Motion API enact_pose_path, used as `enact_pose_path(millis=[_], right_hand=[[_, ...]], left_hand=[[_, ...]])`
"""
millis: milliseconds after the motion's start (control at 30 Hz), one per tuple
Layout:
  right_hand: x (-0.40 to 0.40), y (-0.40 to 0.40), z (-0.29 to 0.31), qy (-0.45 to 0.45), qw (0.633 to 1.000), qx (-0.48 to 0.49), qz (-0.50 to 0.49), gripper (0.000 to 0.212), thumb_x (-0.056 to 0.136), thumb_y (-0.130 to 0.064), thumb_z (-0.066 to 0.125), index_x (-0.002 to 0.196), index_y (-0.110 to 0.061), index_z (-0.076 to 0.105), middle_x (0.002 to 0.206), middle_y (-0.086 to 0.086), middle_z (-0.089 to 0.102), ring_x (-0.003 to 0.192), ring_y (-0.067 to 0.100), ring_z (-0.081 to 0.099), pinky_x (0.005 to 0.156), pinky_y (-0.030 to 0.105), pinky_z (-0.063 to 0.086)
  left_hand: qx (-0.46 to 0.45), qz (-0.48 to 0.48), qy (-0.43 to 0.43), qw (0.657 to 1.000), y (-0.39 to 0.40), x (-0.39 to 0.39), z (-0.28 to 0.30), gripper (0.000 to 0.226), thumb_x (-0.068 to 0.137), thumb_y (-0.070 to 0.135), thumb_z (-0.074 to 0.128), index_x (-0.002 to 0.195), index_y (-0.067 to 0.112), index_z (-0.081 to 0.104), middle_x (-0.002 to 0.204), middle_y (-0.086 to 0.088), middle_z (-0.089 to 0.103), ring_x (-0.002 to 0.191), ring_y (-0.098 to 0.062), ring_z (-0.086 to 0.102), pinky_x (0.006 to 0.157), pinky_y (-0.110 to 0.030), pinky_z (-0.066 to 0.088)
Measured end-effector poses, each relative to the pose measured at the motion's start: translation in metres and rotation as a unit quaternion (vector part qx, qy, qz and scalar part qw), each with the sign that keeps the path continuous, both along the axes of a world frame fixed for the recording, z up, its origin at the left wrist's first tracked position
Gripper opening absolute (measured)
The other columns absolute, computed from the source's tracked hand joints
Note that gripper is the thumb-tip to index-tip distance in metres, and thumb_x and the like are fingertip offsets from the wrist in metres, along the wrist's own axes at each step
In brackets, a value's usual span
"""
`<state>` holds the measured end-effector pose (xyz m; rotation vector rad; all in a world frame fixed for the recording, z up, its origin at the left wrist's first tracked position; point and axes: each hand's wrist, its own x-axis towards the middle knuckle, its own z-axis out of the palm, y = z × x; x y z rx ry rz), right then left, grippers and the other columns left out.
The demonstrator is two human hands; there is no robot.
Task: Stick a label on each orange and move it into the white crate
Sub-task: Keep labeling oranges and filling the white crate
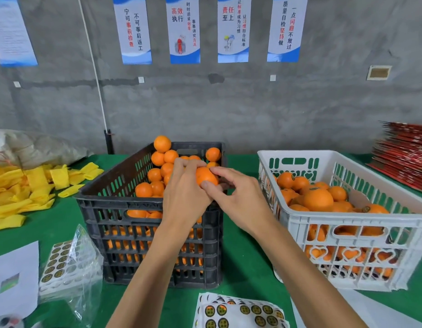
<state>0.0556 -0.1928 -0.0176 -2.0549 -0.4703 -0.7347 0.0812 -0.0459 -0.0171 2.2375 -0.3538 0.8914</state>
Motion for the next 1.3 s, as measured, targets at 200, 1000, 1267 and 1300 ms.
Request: enact_pose_path(millis=[200, 1000, 1267, 1300], right_hand=[[-0.014, -0.01, 0.013, -0.062, 0.985, 0.034, -0.154, 0.036, 0.095, -0.041, 0.07, 0.124, -0.021, 0.072, 0.103, -0.001, 0.078, 0.09, 0.013, 0.071, 0.08, 0.035, 0.058], [-0.067, -0.058, -0.122, 0.063, 0.994, -0.082, -0.025, 0.019, 0.102, -0.016, 0.058, 0.106, -0.016, 0.077, 0.1, -0.002, 0.072, 0.095, 0.015, 0.063, 0.084, 0.039, 0.052], [-0.066, -0.072, -0.188, 0.228, 0.959, -0.168, -0.027, 0.022, 0.103, -0.037, 0.056, 0.105, -0.027, 0.075, 0.102, -0.009, 0.07, 0.1, 0.013, 0.057, 0.089, 0.042, 0.051], [-0.067, -0.071, -0.192, 0.237, 0.956, -0.173, -0.017, 0.021, 0.103, -0.036, 0.055, 0.103, -0.027, 0.075, 0.1, -0.009, 0.069, 0.098, 0.014, 0.057, 0.089, 0.042, 0.05]], left_hand=[[0.056, -0.069, -0.062, 0.994, -0.034, 0.009, 0.022, 0.048, 0.088, 0.009, 0.07, 0.134, 0.021, 0.063, 0.126, 0.0, 0.054, 0.114, -0.021, 0.049, 0.097, -0.031, 0.043], [0.048, -0.25, 0.185, 0.949, -0.041, -0.071, -0.112, 0.058, 0.092, 0.006, 0.065, 0.144, 0.024, 0.049, 0.139, 0.009, 0.052, 0.126, -0.004, 0.051, 0.107, -0.028, 0.045], [0.204, -0.271, 0.356, 0.871, 0.012, -0.15, -0.17, 0.107, 0.06, 0.091, 0.071, 0.147, 0.059, 0.018, 0.154, 0.039, 0.015, 0.147, 0.005, 0.007, 0.125, -0.037, 0.008], [0.221, -0.271, 0.361, 0.864, 0.015, -0.158, -0.175, 0.113, 0.055, 0.092, 0.072, 0.148, 0.061, 0.015, 0.158, 0.036, 0.008, 0.151, 0.002, -0.001, 0.124, -0.039, 0.001]])
